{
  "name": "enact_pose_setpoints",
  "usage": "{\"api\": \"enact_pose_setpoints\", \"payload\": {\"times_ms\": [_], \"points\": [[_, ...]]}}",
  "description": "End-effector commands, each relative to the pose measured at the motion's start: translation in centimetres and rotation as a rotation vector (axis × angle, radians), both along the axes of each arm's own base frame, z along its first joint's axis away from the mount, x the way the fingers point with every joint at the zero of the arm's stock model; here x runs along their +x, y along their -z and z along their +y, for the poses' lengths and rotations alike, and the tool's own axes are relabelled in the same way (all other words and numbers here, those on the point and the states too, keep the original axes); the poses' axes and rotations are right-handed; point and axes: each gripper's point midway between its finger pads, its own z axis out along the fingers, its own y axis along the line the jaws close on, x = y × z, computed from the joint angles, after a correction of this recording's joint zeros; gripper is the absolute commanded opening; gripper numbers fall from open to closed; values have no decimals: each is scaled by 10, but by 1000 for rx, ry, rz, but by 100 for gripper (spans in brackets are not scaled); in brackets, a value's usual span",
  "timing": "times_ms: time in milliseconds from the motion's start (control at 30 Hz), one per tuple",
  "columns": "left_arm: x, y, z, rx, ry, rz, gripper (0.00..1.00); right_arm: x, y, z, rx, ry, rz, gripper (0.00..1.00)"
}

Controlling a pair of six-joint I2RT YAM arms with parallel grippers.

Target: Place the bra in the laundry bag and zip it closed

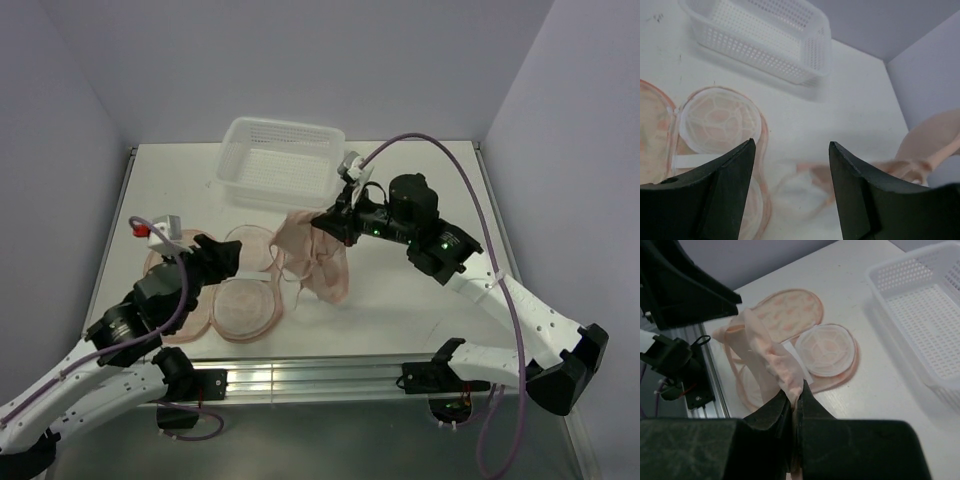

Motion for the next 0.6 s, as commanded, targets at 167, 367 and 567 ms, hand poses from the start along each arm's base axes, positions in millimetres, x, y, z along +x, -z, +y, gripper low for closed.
{"api": "enact_pose_setpoints", "payload": {"times_ms": [167, 367, 567], "points": [[-21, -87, 61, -65, -112, -179, 70, -53, -47, 49, 70, -111, -88, 0], [-31, -103, 83, -62, -150, -221, 71, -70, -46, 92, 143, -181, -39, 0], [-32, -101, 89, -54, -170, -228, 71, -65, -47, 129, 202, -198, -7, 0]]}}
